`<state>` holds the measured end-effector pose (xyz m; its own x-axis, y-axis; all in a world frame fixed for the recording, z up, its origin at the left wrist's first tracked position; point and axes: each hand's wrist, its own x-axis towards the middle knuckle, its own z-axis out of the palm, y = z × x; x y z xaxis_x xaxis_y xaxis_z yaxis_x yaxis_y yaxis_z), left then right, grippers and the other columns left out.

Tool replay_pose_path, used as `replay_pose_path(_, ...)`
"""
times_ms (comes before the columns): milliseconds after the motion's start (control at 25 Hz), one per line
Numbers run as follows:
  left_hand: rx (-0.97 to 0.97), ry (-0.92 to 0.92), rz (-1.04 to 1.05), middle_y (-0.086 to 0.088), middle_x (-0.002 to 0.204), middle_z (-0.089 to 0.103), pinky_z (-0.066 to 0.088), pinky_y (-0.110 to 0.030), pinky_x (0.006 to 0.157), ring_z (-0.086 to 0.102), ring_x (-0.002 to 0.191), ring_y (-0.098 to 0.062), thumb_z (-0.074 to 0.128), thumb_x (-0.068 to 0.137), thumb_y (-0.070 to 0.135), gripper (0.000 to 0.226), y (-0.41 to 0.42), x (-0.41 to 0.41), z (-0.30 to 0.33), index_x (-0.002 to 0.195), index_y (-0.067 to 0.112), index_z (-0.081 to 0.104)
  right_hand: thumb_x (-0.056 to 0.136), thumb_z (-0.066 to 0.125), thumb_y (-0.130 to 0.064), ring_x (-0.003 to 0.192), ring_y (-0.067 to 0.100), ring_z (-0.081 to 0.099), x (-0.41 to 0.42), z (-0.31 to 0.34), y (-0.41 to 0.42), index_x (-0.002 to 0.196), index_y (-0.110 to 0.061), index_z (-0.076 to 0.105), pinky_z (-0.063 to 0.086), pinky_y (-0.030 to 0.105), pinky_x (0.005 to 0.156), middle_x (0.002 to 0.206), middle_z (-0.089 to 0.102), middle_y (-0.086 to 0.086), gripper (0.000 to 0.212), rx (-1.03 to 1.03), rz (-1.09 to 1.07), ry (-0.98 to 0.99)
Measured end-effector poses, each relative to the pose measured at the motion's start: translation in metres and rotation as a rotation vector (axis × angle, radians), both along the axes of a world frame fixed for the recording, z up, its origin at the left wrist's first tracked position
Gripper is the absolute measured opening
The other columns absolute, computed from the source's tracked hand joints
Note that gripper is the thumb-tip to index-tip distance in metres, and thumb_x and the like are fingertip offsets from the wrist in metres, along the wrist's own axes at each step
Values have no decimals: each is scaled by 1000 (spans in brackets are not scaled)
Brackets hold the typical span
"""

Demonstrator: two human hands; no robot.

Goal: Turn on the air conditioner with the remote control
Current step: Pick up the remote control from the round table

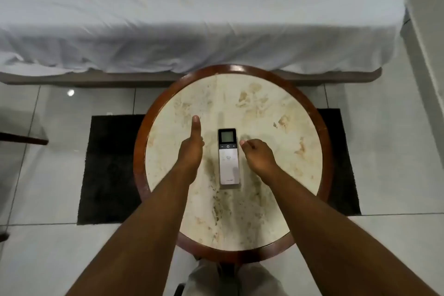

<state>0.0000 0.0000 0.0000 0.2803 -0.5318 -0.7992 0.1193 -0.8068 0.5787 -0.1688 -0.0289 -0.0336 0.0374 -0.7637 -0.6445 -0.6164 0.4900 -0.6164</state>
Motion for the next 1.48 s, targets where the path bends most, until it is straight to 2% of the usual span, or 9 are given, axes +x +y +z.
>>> replay_pose_path(160, -15, 65, 30, -7, 80, 47, 37, -34, 78, 46, 75, -25, 21, 59, 99, 81, 9, -12, -34, 71, 23, 48, 101, 47, -25, 73, 32, 59, 5, -37, 5, 71, -6, 57, 52, 49, 72, 75, 62, 14, 37, 99, -141, -59)
replay_pose_path(240, -36, 95, 29, -11, 75, 44, 34, -33, 74, 40, 71, -31, 22, 55, 101, 85, 12, -16, -49, 67, 19, 39, 99, 49, -22, 76, 33, 61, 11, -50, 9, 78, -2, 61, 56, 51, 79, 82, 66, 18, 32, 97, -204, -67)
replay_pose_path(400, -49, 166, 18, -5, 87, 79, 53, -30, 78, 76, 80, -20, 18, 49, 102, 108, 10, -24, -56, 82, 22, 81, 98, 54, -33, 69, 25, 56, 27, -57, 7, 67, -11, 56, 43, 31, 57, 70, 62, 5, 38, 58, -229, -35)
replay_pose_path(680, -40, 64, 23, 9, 61, 74, 46, -31, 62, 71, 53, -8, 18, 50, 101, 84, 10, -26, -25, 55, 40, 75, 99, 55, -36, 95, 35, 71, 34, -38, 21, 103, -1, 69, 57, 50, 91, 104, 75, 18, 38, 117, -302, -179)
replay_pose_path(760, -49, 96, -2, 9, 67, 76, 51, -34, 70, 71, 58, -7, 15, 65, 95, 87, 14, -25, -11, 63, 34, 77, 99, 56, -37, 95, 35, 71, 28, -25, 25, 96, -5, 69, 56, 53, 92, 105, 74, 20, 35, 137, -318, -202)
replay_pose_path(960, 24, 43, -85, -10, 150, 47, 34, -46, 110, 47, 132, -34, 14, 72, 90, 108, 24, -18, 35, 141, 12, 46, 100, 55, -37, 92, 36, 71, 6, 21, 29, 85, -7, 62, 58, 47, 77, 106, 74, 22, 34, 165, -390, -274)
replay_pose_path(1080, -18, -85, -134, -9, 148, 49, 35, -46, 106, 51, 120, -30, 16, 67, 90, 110, 27, -11, 81, 141, 15, 45, 100, 55, -36, 79, 28, 70, -10, 64, 28, 87, -12, 62, 55, 37, 70, 92, 75, 9, 28, 169, -492, -383)
replay_pose_path(1240, -162, -225, -256, 0, 106, 60, 37, -40, 91, 52, 90, -17, 16, 72, 91, 95, 19, -10, 138, 115, 20, 62, 97, 53, -35, 65, 24, 62, -26, 130, 21, 88, -13, 63, 46, 32, 66, 79, 68, 5, 25, 70, -584, -439)
replay_pose_path(1480, -430, -543, -545, -17, 135, 60, 41, -48, 107, 54, 123, -36, 20, 77, 87, 100, -17, -29, 239, 127, 11, 61, 92, 59, -35, 57, 23, 64, -60, 262, 1, 79, -16, 64, 53, 27, 52, 73, 68, 3, 23, -118, -634, -462)
